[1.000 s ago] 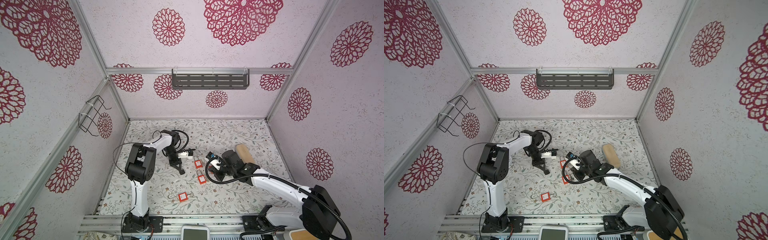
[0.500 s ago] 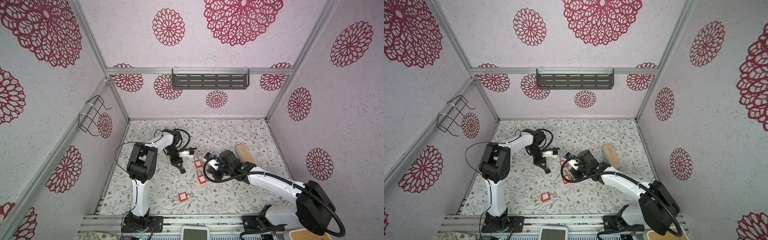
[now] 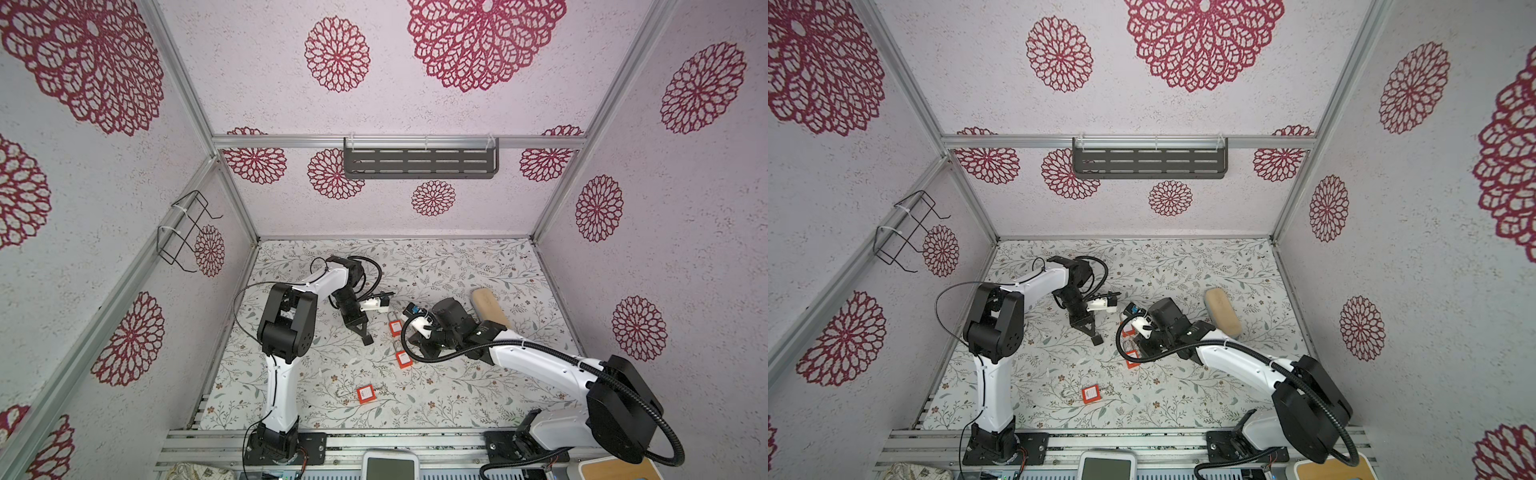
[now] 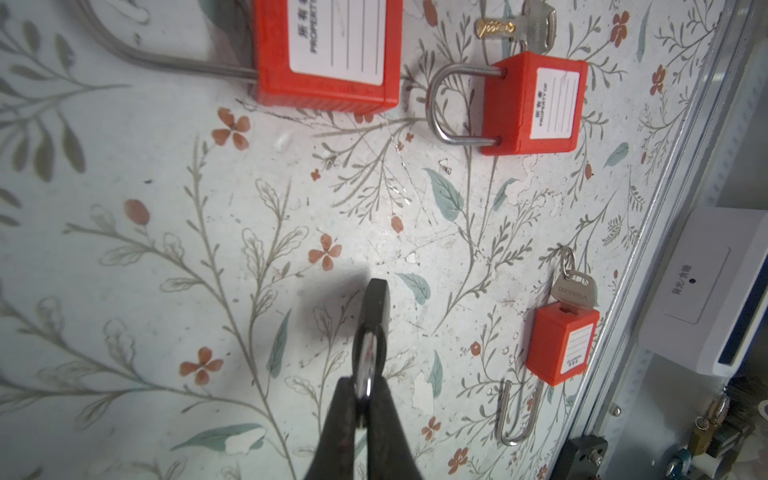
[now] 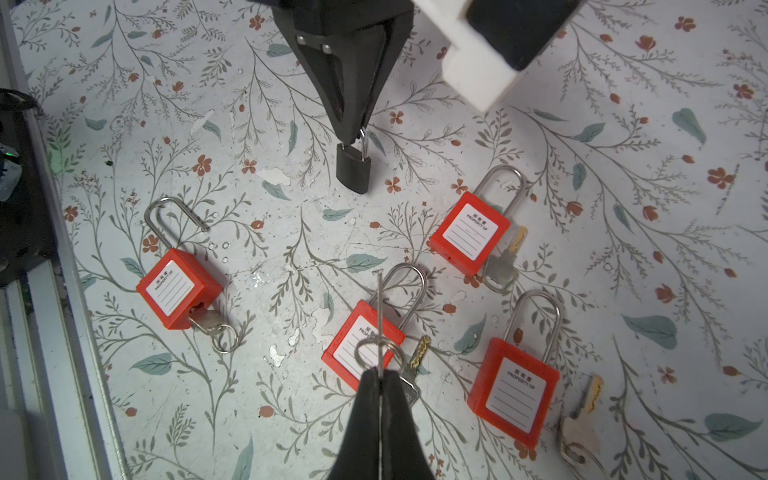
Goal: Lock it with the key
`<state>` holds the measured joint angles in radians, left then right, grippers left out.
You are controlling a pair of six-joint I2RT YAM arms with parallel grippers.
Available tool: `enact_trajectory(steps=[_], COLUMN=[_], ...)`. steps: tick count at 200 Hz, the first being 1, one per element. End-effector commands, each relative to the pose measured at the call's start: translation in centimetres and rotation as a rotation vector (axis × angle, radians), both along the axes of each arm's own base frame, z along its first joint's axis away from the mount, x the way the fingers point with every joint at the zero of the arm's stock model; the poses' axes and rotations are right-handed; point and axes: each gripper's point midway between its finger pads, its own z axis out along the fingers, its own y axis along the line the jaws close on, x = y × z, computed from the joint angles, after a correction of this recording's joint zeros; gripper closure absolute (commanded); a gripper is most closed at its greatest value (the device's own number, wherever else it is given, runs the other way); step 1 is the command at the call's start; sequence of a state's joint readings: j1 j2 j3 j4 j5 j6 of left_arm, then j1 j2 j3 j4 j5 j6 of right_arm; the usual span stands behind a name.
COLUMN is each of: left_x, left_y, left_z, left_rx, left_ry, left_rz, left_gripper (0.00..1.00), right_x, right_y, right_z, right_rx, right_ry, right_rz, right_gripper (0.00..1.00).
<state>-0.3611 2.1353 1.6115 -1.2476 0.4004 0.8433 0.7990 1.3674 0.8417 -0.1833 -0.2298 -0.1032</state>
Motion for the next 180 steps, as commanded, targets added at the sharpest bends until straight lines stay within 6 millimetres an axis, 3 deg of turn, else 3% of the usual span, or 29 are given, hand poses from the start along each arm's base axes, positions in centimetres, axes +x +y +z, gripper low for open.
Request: enact_trajectory(steps=[1, 174, 176, 177, 178, 179, 180], left_x=[1.8, 2.7, 2.8, 2.8, 2.8, 2.8, 2.8], left_y=[-0.5, -1.0, -0.9, -1.0, -1.0, -1.0, -1.0], left_z=[-1.6, -1.5, -1.5, -1.5, -1.5, -1.5, -1.5], left_rx=[-0.006, -0.01, -0.01, -0.01, -0.01, -0.011, -0.01], left_ry=[-0.046, -0.05, -0.05, -0.05, -0.052, -0.053, -0.052], left_rz=[-0.004, 0.009, 0.011, 0.011, 0.012, 0.013, 0.015], left_gripper=[0.92, 0.82, 0.8, 0.74, 0.6, 0.31, 0.19], right_x=[0.4, 0.6, 0.6, 0.6, 0.6, 0.6, 0.6], right_y=[0.7, 1.4, 1.5, 1.5, 1.5, 1.5, 1.5], right_z=[1.0, 0.5, 0.5, 0.5, 0.5, 0.4, 0.5], right_rx=[0.018, -0.023, -0.024, -0.024, -0.024, -0.025, -0.024], right_ry=[-0.009, 0.017, 0.018, 0.018, 0.018, 0.018, 0.018], right_rz=[-0.012, -0.007, -0.007, -0.007, -0.008, -0.008, -0.008], right_gripper=[1.0, 1.0, 1.0, 1.0, 1.0, 1.0, 1.0])
